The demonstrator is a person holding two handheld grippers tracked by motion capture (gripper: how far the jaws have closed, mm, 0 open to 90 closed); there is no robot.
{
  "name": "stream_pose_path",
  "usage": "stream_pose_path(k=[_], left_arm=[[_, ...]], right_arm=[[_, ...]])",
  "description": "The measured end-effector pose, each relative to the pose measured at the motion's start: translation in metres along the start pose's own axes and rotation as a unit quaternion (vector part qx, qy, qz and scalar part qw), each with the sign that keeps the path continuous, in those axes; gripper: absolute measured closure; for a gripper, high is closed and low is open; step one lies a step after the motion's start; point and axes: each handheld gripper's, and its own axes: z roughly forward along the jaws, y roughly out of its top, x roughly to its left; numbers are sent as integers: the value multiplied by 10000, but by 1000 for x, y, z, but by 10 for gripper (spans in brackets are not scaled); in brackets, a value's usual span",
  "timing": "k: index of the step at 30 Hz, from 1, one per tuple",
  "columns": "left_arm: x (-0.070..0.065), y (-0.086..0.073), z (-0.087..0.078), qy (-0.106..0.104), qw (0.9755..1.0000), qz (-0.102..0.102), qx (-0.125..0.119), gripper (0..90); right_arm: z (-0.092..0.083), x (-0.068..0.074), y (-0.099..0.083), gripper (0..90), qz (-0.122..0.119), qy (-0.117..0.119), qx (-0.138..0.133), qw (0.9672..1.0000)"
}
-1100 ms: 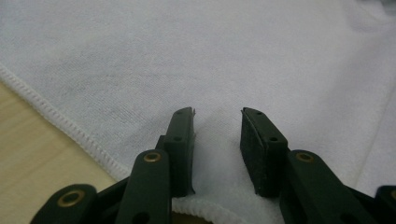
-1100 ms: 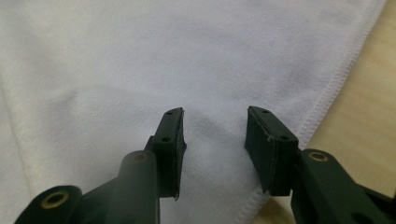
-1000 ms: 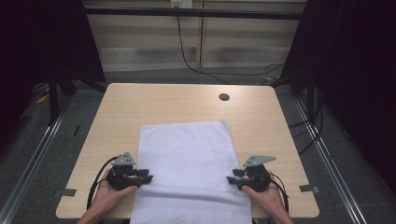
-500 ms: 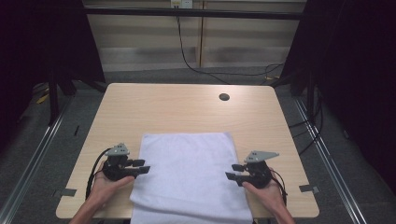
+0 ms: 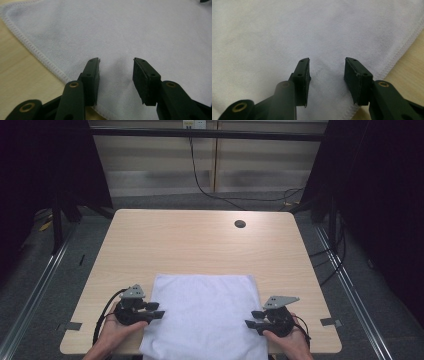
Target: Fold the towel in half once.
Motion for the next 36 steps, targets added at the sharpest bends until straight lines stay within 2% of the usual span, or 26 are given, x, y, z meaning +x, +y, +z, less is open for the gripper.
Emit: stream_pose_path(k=[1, 3, 4, 8, 12, 14, 17, 18, 20, 21, 22, 24, 27, 28, 29, 31, 32, 33, 34, 35, 36], left_arm=[[-1, -1, 0, 4, 10000, 8, 3, 558], [-1, 0, 0, -15, 10000, 10, 3, 560], [3, 0, 0, -83, 9999, -104, -10, 564], [2, 0, 0, -68, 10000, -64, -23, 568], [3, -1, 0, -112, 9999, -95, -52, 568], [3, -1, 0, -107, 9999, -104, -57, 568], [3, -1, 0, -90, 9999, -82, -54, 565], [3, -1, 0, -81, 9999, -72, -52, 565], [3, -1, 0, -90, 9999, -90, -51, 563], [3, -1, 0, -102, 9999, -108, -46, 563], [4, 0, -1, -84, 9999, -109, -32, 562], [6, 1, -1, -65, 9999, -116, -23, 556], [13, 7, -3, 71, 9998, -145, -66, 533], [16, 8, -5, 172, 9995, -171, -179, 528], [19, 10, -7, 239, 9994, -163, -186, 525], [24, 12, -9, 287, 9992, -164, -226, 516], [34, 16, -11, 506, 9977, -255, -367, 511], [34, 16, -11, 506, 9977, -255, -367, 501], [43, 19, -8, 584, 9969, -329, -419, 501], [43, 19, -8, 584, 9969, -329, -419, 495], [51, 24, -2, 544, 9969, -374, -429, 492]], right_arm=[[-1, 0, 0, 564, -4, 21, -57, 10000], [-2, -8, 7, 559, 45, -80, -197, 9998], [-1, -15, 13, 554, 79, -127, -314, 9994], [9, -44, 42, 543, 207, -317, -563, 9977], [31, -67, 59, 515, 320, -475, -483, 9972], [39, -72, 62, 491, 334, -612, -338, 9970], [42, -78, 64, 481, 330, -756, -400, 9958], [43, -79, 64, 473, 381, -829, -405, 9950], [45, -80, 64, 473, 376, -825, -312, 9954], [49, -82, 62, 477, 285, -828, -271, 9958], [50, -80, 61, 476, 332, -816, -294, 9957], [52, -74, 61, 483, 104, -935, -237, 9953], [51, -73, 61, 608, 85, -887, -235, 9957], [51, -73, 61, 658, 121, -847, -247, 9960], [51, -73, 60, 693, 97, -807, -298, 9962], [50, -71, 61, 787, 80, -709, -213, 9972], [50, -69, 60, 812, 96, -686, -247, 9973], [50, -69, 58, 837, 156, -601, -309, 9976], [50, -70, 56, 850, 216, -531, -370, 9977], [50, -70, 56, 850, 216, -531, -370, 9977], [50, -72, 53, 861, 336, -398, -474, 9975]])
